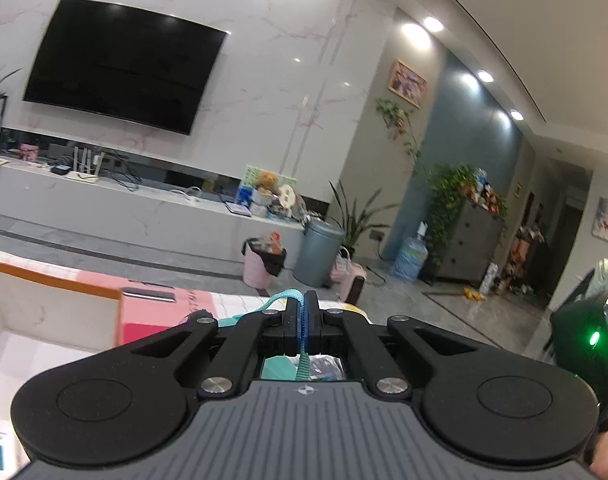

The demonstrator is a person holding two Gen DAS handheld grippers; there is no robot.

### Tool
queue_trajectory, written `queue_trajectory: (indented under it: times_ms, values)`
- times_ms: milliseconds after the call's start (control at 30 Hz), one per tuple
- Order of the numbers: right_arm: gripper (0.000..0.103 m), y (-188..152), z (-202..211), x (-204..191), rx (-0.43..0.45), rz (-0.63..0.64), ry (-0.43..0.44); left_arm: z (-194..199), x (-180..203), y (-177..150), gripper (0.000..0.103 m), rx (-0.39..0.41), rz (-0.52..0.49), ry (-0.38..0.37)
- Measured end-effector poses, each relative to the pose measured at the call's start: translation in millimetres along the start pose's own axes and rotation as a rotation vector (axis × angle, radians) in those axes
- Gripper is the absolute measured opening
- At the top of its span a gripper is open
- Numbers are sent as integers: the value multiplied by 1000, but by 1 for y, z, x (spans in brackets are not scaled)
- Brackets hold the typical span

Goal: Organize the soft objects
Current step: 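Lift the teal plush bag and brown felt and carry them toward the orange box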

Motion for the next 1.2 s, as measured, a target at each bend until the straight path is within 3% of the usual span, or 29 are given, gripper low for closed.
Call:
queue_trajectory:
  times_ms: [33, 67, 100, 200, 333, 433, 533, 800, 900, 1067, 1133, 1200]
  values:
    - [14, -2, -5, 0, -17, 8, -1, 2, -3, 3, 1, 6, 8, 5]
    - [31, -6, -13, 0, -49, 6, 6, 4, -6, 5, 1, 11, 14, 9]
    - [40, -11, -23, 2, -86, -3, 17, 6, -10, 8, 1, 17, 18, 14]
    - [56, -31, -61, 5, -237, -60, 87, 8, -18, 12, 1, 29, 34, 31]
    - [93, -54, -107, 6, -373, -165, 153, 5, -22, 14, 1, 21, 51, 36]
    - [96, -65, -133, 4, -461, -265, 206, 5, -24, 13, 1, 19, 50, 38]
    - [100, -67, -147, -6, -493, -246, 189, 3, -25, 10, 1, 3, 57, 41]
    - [100, -75, -156, -29, -510, -65, 97, -4, -28, 4, 1, -21, 41, 72]
    - [94, -76, -151, -31, -491, -49, 104, -10, -34, -1, 1, -44, 47, 99]
    - [62, -70, -138, -36, -437, -28, 110, -17, -48, -7, 1, -106, 78, 151]
    - [26, -67, -132, -38, -423, -21, 97, -18, -53, -8, 1, -124, 90, 167]
    - [15, -64, -129, -38, -424, -19, 84, -18, -58, -9, 1, -135, 101, 182]
Point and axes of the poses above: each gripper's, at about its wrist camera, not at the fingertips, and z roughly against the way its jaws point, x to its right, y to its top, the point moved 7 cm from there along -z, roughly the way its jaws point, and after that the axes turned 8 degrees about z, right-handed, at the moved point
